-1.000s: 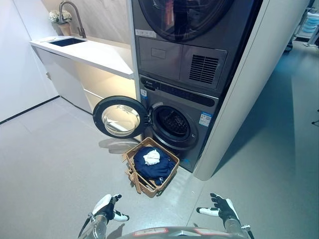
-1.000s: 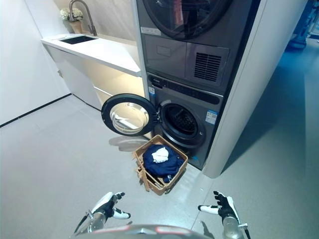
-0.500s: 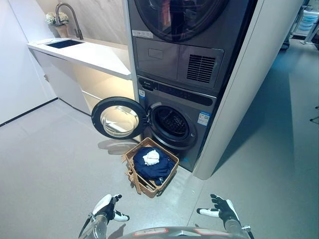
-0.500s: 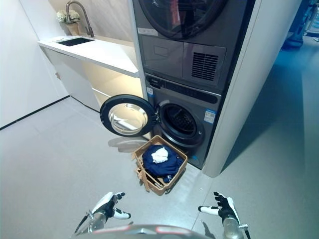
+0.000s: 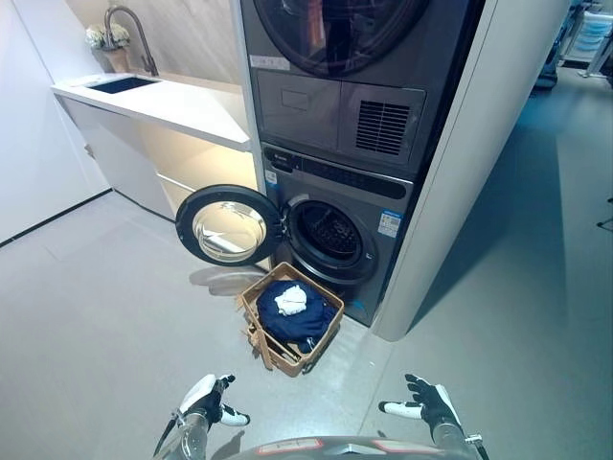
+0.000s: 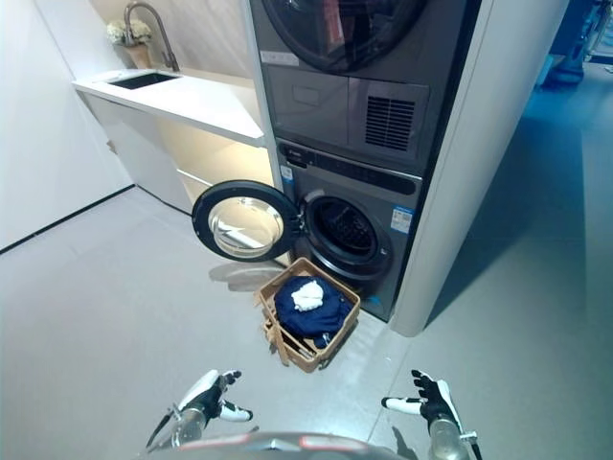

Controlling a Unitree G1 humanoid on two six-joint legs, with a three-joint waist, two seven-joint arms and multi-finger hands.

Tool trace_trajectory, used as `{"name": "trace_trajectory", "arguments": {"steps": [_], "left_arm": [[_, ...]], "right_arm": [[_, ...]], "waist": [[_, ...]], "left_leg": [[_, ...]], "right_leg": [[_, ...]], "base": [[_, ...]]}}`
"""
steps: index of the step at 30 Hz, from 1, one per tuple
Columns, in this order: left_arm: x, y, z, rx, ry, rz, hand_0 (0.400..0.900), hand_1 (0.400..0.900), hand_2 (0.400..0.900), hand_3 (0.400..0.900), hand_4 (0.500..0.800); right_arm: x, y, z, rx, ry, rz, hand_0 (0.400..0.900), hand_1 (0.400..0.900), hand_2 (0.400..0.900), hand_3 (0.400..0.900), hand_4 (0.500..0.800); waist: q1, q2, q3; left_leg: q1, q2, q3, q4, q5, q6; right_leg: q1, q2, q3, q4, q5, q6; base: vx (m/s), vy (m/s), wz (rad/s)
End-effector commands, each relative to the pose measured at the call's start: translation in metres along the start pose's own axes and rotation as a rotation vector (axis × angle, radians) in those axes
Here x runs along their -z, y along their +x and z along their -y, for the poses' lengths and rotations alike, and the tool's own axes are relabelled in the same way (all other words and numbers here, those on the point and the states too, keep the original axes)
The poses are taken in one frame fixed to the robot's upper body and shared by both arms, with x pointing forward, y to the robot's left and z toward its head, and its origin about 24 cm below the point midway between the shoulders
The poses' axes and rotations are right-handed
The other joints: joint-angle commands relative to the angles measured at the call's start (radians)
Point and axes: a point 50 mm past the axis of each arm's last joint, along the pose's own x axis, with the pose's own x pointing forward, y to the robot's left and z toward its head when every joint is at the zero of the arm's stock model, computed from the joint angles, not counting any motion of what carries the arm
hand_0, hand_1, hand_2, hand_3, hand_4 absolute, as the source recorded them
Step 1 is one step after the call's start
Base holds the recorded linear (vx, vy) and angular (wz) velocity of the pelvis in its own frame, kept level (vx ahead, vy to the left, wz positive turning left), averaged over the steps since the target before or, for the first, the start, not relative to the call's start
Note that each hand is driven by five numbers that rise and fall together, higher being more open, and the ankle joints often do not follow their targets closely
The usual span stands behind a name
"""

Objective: Put the clothes in the basket into the washing machine.

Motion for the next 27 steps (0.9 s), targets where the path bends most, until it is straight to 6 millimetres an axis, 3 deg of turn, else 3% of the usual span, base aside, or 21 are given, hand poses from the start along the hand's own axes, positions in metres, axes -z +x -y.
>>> {"name": "trace_trajectory", "arguments": {"steps": [1, 4, 7, 11, 12, 14, 17, 22, 24, 25, 27], "left_arm": [[-0.016, 0.012, -0.030, -0.106, -0.034, 0.040, 0.900, 0.900, 0.900, 0.900, 0.800], [-0.028, 0.015, -0.028, -0.097, -0.048, 0.064, 0.900, 0.900, 0.900, 0.900, 0.800], [-0.036, 0.016, -0.026, -0.096, -0.044, 0.089, 0.900, 0.900, 0.900, 0.900, 0.800], [-0.034, 0.017, -0.030, -0.124, -0.060, 0.069, 0.900, 0.900, 0.900, 0.900, 0.800], [-0.034, 0.017, -0.030, -0.125, -0.060, 0.069, 0.900, 0.900, 0.900, 0.900, 0.800], [-0.031, 0.017, -0.033, -0.146, -0.076, 0.059, 0.900, 0.900, 0.900, 0.900, 0.800], [-0.029, 0.017, -0.035, -0.173, -0.100, 0.051, 0.900, 0.900, 0.900, 0.900, 0.800], [-0.033, 0.018, -0.049, -0.240, -0.117, 0.071, 0.900, 0.900, 0.900, 0.900, 0.800], [-0.034, 0.019, -0.060, -0.278, -0.103, 0.085, 0.900, 0.900, 0.900, 0.900, 0.800], [-0.038, 0.022, -0.069, -0.298, -0.088, 0.093, 0.900, 0.900, 0.900, 0.900, 0.800], [-0.045, 0.024, -0.081, -0.321, -0.060, 0.118, 0.900, 0.900, 0.900, 0.900, 0.800]], "right_arm": [[-0.018, 0.006, 0.027, 0.085, -0.005, 0.107, 0.900, 0.900, 0.900, 0.900, 0.800], [-0.022, 0.007, 0.041, 0.134, 0.004, 0.124, 0.900, 0.900, 0.900, 0.900, 0.800], [-0.026, 0.008, 0.051, 0.182, 0.023, 0.138, 0.900, 0.900, 0.900, 0.900, 0.800], [-0.039, 0.012, 0.047, 0.180, 0.005, 0.175, 0.900, 0.900, 0.900, 0.900, 0.800], [-0.039, 0.013, 0.047, 0.180, 0.005, 0.176, 0.900, 0.900, 0.900, 0.900, 0.800], [-0.051, 0.015, 0.044, 0.174, -0.005, 0.212, 0.900, 0.900, 0.900, 0.900, 0.800], [-0.062, 0.018, 0.042, 0.160, -0.023, 0.243, 0.900, 0.900, 0.900, 0.900, 0.800], [-0.081, 0.021, 0.029, 0.107, -0.038, 0.292, 0.900, 0.900, 0.900, 0.900, 0.800], [-0.096, 0.022, 0.021, 0.089, -0.040, 0.334, 0.900, 0.900, 0.900, 0.900, 0.800], [-0.104, 0.023, 0.016, 0.083, -0.028, 0.350, 0.900, 0.900, 0.900, 0.900, 0.800], [-0.113, 0.022, 0.010, 0.075, 0.003, 0.374, 0.900, 0.900, 0.900, 0.900, 0.800]], "waist": [[0.006, -0.062, -0.014], [0.009, -0.064, 0.027], [0.014, -0.071, 0.044], [0.044, -0.058, 0.082], [0.047, -0.061, 0.086], [0.055, -0.040, 0.104], [0.068, -0.017, 0.102], [0.090, 0.005, 0.085], [0.098, 0.008, 0.068], [0.102, 0.000, 0.064], [0.106, -0.019, 0.063]], "left_leg": [[-0.095, 0.011, -0.069, 0.276, -0.068, -0.024], [-0.200, 0.000, -0.097, 0.425, 0.006, -0.039], [-0.330, -0.002, -0.122, 0.350, 0.022, -0.030], [-0.392, 0.073, -0.203, 0.127, 0.164, -0.048], [-0.383, 0.073, -0.199, 0.118, 0.167, -0.049], [-0.388, 0.141, -0.203, -0.020, 0.218, -0.060], [-0.383, 0.194, -0.172, -0.099, 0.260, -0.080], [-0.412, 0.234, -0.146, -0.071, 0.301, -0.112], [-0.426, 0.212, -0.140, -0.028, 0.294, -0.096], [-0.439, 0.197, -0.126, 0.006, 0.311, -0.104], [-0.462, 0.157, -0.093, 0.077, 0.274, -0.089]], "right_leg": [[0.035, 0.047, 0.025, -0.069, 0.078, 0.009], [0.059, 0.052, 0.009, -0.067, 0.069, -0.011], [0.066, 0.045, 0.008, -0.062, 0.057, -0.012], [0.086, 0.080, 0.062, -0.040, 0.025, -0.017], [0.088, 0.078, 0.065, -0.037, 0.022, -0.017], [0.111, 0.090, 0.107, -0.037, -0.011, -0.007], [0.139, 0.083, 0.159, -0.051, -0.044, 0.010], [0.229, 0.007, 0.223, -0.093, -0.099, 0.058], [0.240, -0.057, 0.233, -0.077, -0.109, 0.089], [0.241, -0.092, 0.225, -0.069, -0.084, 0.107], [0.210, -0.148, 0.229, -0.035, 0.017, 0.135]], "base": [[0.05, -0.186, 0.15], [0.02, -0.106, 0.33], [0.09, -0.029, 0.05], [0.18, 0.015, -0.48], [0.19, 0.056, -0.60], [0.21, 0.110, -0.72], [0.21, 0.193, -0.70], [0.28, 0.356, -0.59], [0.32, 0.530, -0.39], [0.26, 0.469, -0.20], [0.26, 0.396, -0.10]]}}
